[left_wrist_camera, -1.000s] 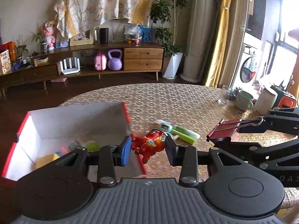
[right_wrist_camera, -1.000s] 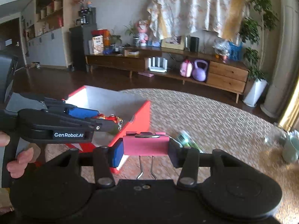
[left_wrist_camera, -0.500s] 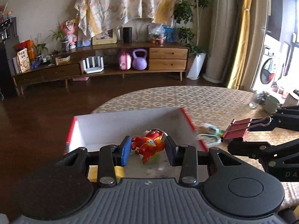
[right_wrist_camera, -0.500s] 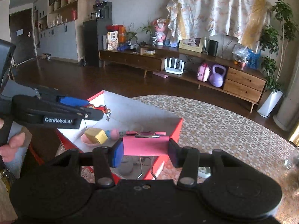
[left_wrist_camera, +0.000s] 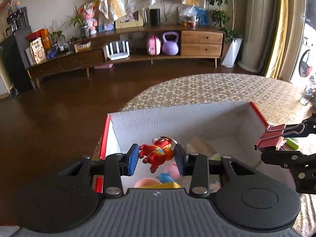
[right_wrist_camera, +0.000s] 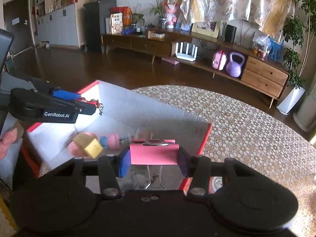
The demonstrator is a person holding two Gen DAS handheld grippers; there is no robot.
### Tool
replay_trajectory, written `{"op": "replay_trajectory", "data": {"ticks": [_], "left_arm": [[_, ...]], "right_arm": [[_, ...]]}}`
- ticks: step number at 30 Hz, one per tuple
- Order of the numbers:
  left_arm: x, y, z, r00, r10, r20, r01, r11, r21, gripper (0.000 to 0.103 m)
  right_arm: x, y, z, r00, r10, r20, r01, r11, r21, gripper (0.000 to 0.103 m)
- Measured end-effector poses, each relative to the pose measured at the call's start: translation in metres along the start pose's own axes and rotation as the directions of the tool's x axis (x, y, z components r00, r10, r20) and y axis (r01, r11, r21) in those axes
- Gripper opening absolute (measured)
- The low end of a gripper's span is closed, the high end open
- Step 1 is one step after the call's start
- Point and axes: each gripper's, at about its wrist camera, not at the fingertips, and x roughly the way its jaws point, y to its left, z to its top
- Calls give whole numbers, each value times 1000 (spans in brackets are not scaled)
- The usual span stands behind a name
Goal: Organize rigid objects
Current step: 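Carry the red toy keychain and pink binder clip over the box with both tools, then open the left tool to drop the keychain while the right tool releases the clip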
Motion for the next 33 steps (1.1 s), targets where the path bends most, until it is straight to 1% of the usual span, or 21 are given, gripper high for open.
{"op": "replay_trajectory", "data": {"ticks": [6, 9, 12, 15, 19, 24, 33], "left_arm": [[37, -2, 4, 998, 14, -59, -14, 1000, 5, 38], [51, -7, 7, 997, 23, -77, -21, 1000, 19, 38], [64, -9, 7, 993, 30, -111, -28, 999, 23, 38], [75, -9, 7, 986, 39, -163, -37, 999, 18, 38], [87, -9, 7, 975, 42, -217, -36, 999, 33, 38], [98, -5, 4, 954, 22, -300, -19, 1000, 13, 38], [107, -4, 0, 931, 11, -365, -9, 1000, 6, 39]], "right_arm": [[40, 4, 7, 998, -1, -56, -1, 999, -34, 48], [54, 10, 9, 997, 6, -76, -10, 998, -55, 48], [65, 14, 8, 995, 9, -97, -15, 998, -68, 48], [73, 17, 7, 994, 17, -112, -25, 997, -73, 48], [75, 20, 6, 992, 27, -127, -37, 996, -79, 48], [78, 20, 6, 987, 30, -161, -43, 996, -76, 48], [85, 18, 9, 978, 45, -204, -60, 996, -66, 48]]}}
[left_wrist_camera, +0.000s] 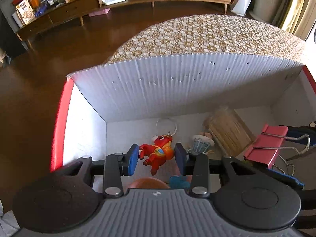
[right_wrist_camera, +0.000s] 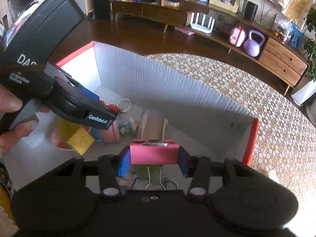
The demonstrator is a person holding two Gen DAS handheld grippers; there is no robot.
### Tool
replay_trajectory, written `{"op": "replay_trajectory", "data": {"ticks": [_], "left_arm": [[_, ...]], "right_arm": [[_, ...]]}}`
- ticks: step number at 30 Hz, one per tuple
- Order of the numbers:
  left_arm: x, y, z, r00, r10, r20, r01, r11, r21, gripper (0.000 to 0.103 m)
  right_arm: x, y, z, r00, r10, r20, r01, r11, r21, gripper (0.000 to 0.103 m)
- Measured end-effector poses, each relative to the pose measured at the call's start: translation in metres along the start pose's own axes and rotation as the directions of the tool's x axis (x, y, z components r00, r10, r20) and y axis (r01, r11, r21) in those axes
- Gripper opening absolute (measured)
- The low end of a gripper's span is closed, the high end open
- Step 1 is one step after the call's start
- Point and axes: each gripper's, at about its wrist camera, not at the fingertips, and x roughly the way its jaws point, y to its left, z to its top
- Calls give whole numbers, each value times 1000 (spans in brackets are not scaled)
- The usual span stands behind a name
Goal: Organize rigid objects
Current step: 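Open the left tool to drop the keychain while the right tool releases the clip, then withdraw both tools from the box back toward the table items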
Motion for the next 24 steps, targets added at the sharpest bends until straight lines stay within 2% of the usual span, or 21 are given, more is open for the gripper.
{"op": "replay_trajectory", "data": {"ticks": [4, 7, 11, 24], "left_arm": [[1, 0, 2, 1000, 17, -12, -17, 1000, 2, 40], [-6, -1, 3, 1000, 24, 15, -24, 1000, 1, 51], [-22, -2, 2, 998, -1, 62, 3, 1000, -24, 60], [-90, -20, -22, 975, -33, 220, 34, 999, -1, 61]], "right_arm": [[0, 1, 1, 1000, 5, -10, -6, 1000, -5, 57], [-4, 0, 1, 1000, 8, 6, -8, 1000, 5, 59], [-18, -2, -3, 999, 14, 39, -15, 1000, 20, 59], [-85, 0, -20, 990, 36, 137, -44, 997, 58, 65]]}}
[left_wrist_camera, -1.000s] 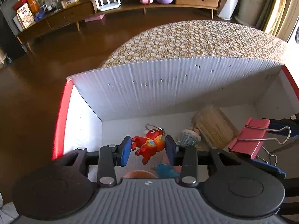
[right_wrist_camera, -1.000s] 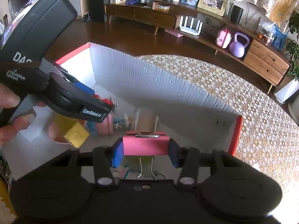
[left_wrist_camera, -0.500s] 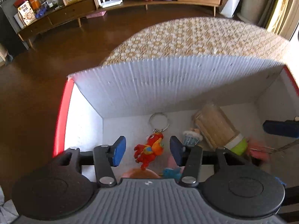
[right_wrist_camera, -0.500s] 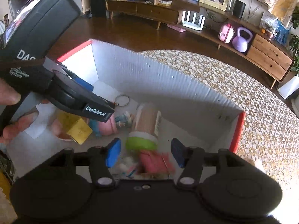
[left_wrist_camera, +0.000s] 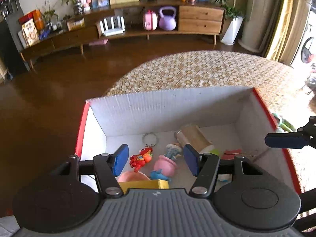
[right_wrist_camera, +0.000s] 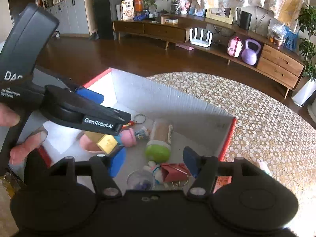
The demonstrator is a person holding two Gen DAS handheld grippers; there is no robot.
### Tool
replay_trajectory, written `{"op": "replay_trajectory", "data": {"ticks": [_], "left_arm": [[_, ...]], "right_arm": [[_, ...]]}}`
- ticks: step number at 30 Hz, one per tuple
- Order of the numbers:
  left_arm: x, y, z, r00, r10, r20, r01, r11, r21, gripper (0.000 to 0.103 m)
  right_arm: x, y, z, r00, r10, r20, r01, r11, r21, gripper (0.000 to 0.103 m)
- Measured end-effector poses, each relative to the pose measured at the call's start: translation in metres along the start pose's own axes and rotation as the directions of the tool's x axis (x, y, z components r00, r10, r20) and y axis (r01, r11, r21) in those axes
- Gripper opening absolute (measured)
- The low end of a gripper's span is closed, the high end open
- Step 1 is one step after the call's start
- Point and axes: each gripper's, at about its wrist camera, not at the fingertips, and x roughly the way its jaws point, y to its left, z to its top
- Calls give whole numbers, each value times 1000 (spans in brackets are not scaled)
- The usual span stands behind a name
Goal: Organize rigid objects
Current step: 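Withdraw both tools from the box back toward the table items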
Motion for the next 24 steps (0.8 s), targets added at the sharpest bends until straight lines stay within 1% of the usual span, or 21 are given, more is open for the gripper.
{"op": "replay_trajectory", "data": {"ticks": [2, 6, 9, 12, 14, 18, 20, 21, 23, 24], "left_arm": [[-11, -3, -2, 1000, -4, 19, 4, 1000, 1, 61], [-32, -8, -6, 998, -19, 56, 19, 1000, -1, 61], [-47, -13, -10, 996, -29, 83, 29, 1000, 1, 61], [-62, -21, -13, 993, -27, 117, 27, 1000, 9, 61], [-71, -24, -15, 990, -24, 141, 23, 1000, 7, 61], [-89, -34, -20, 982, -34, 186, 32, 999, 10, 61], [-96, -38, -23, 979, -33, 203, 30, 999, 14, 61], [-100, -41, -24, 977, -32, 212, 30, 999, 14, 62], [-107, -46, -30, 971, -27, 236, 24, 1000, 17, 72], [-111, -49, -32, 968, -23, 249, 18, 1000, 19, 73]], "right_arm": [[-12, 1, -2, 1000, 1, 14, -1, 1000, 5, 67], [-34, 5, -5, 999, 3, 43, -4, 1000, 23, 69], [-51, 6, -8, 998, 1, 67, -4, 999, 35, 73], [-66, 7, -12, 996, 6, 88, -11, 999, 50, 75], [-76, 7, -16, 995, 4, 102, -10, 998, 57, 78], [-92, 7, -23, 993, 0, 119, -8, 998, 66, 80], [-100, 7, -27, 991, -2, 131, -6, 998, 65, 83], [-104, 7, -29, 990, -4, 138, -5, 998, 63, 84], [-113, 6, -33, 988, -4, 154, -6, 998, 63, 87], [-115, 6, -35, 987, -5, 159, -5, 998, 64, 87]]}}
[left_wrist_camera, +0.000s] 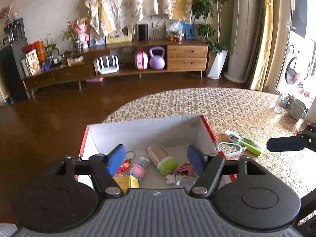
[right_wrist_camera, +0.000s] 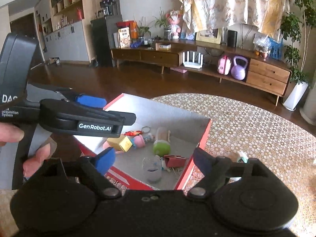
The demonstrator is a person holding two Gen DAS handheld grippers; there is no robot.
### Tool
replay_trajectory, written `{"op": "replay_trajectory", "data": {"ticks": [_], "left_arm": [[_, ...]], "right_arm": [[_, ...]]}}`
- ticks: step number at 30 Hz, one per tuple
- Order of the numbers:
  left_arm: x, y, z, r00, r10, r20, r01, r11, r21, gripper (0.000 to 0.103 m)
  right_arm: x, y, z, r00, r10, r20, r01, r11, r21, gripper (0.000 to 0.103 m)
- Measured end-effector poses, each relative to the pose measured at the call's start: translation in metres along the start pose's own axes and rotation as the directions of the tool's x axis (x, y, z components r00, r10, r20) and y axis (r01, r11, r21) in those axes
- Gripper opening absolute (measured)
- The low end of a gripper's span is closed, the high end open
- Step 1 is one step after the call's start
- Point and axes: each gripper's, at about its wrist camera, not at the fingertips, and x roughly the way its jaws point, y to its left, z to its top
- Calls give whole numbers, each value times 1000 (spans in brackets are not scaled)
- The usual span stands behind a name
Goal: Organize rigid objects
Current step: 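Withdraw both tools from the box back toward the table items, then reach the left tool to the correction tape while the right tool reaches the white glue stick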
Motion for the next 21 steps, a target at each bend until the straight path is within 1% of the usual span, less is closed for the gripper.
{"op": "replay_trajectory", "data": {"ticks": [4, 5, 8, 13, 15, 21], "left_arm": [[-9, -10, -8, 1000, -7, 16, 7, 1000, 3, 73], [-10, -12, -10, 1000, -12, 15, 12, 1000, 0, 76], [-15, -23, -17, 999, -26, 19, 26, 999, -21, 77], [-18, -44, -25, 998, -47, 31, 48, 999, -24, 78], [-17, -52, -26, 998, -59, 38, 60, 998, -23, 83], [-12, -79, -31, 987, -149, 61, 152, 987, -47, 84]], "right_arm": [[-16, -6, -7, 1000, -8, 29, 8, 1000, 7, 93], [-20, -9, -10, 999, -11, 34, 10, 1000, 13, 97], [-29, -19, -18, 999, -19, 48, 18, 999, 32, 100], [-42, -42, -33, 997, -47, 59, 44, 998, 50, 101], [-47, -53, -41, 997, -56, 62, 52, 997, 60, 102], [-60, -93, -73, 996, -73, 44, 68, 992, 103, 102]]}}
